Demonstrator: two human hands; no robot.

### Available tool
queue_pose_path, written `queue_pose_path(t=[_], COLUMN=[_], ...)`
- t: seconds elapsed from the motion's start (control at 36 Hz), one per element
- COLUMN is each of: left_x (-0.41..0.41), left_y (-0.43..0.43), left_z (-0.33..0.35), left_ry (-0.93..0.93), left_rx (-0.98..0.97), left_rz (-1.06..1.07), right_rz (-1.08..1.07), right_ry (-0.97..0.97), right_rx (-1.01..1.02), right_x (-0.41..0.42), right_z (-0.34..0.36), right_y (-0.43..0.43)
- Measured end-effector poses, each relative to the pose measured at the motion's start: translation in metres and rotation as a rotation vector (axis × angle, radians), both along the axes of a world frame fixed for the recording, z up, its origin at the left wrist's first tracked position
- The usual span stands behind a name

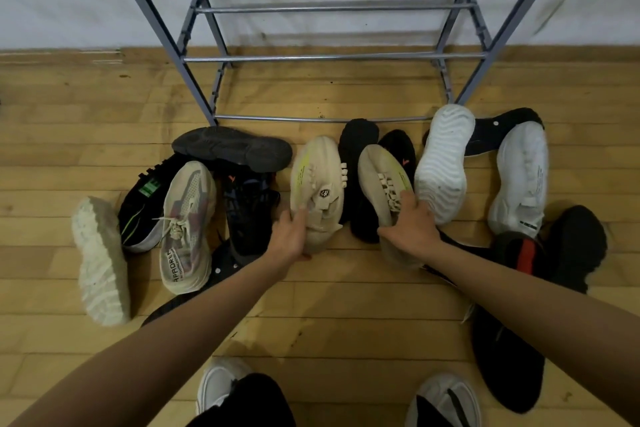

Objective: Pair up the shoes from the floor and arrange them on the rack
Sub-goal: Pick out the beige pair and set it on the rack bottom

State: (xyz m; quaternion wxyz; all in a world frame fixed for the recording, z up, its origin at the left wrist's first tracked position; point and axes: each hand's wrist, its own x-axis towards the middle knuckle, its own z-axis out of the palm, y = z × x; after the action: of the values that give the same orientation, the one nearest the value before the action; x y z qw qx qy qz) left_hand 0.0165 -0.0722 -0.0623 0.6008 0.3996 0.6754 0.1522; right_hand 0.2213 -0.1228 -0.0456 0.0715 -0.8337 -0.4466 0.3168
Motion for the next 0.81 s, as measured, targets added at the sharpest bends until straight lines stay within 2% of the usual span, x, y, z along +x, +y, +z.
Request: queue_pose_path(t=[0.11,0.17,0.25,0.42,0.67,0.81], left_x=[0.014,0.018,0.022,0.024,0.028,0.028], left_y=[-0.011,-0.014,-0.015,-0.019,-0.017,-0.018], left_z=[0.004,0.003,0.001,-0.006,-0.007,0.002], left_ry=[0.302,0.391,0.432,0.508,0.441,0.269], left_rx=[0.195,0.290,0.329,0.378,0.382,0.390], left_rz=[-0.329,-0.427,-0.442,-0.416,-0.342,-0.262], right_rz=[0.041,0.052,0.030,-0.013,-0.026,-0.047], right_ry=[-0.002,-0.006,-0.001,0.089,0.163,0.188], right_rx=[-0.062,-0.092,-0.110,-0.018,0.093,0.187], right_x=[0.003,0.002,0.003,0.009,0.015,0.013], right_z=[0.002,0.002,0.001,-0.001,-0.001,0.005], right_y=[-0.002,-0.006,-0.014,-0.019,-0.025,-0.034])
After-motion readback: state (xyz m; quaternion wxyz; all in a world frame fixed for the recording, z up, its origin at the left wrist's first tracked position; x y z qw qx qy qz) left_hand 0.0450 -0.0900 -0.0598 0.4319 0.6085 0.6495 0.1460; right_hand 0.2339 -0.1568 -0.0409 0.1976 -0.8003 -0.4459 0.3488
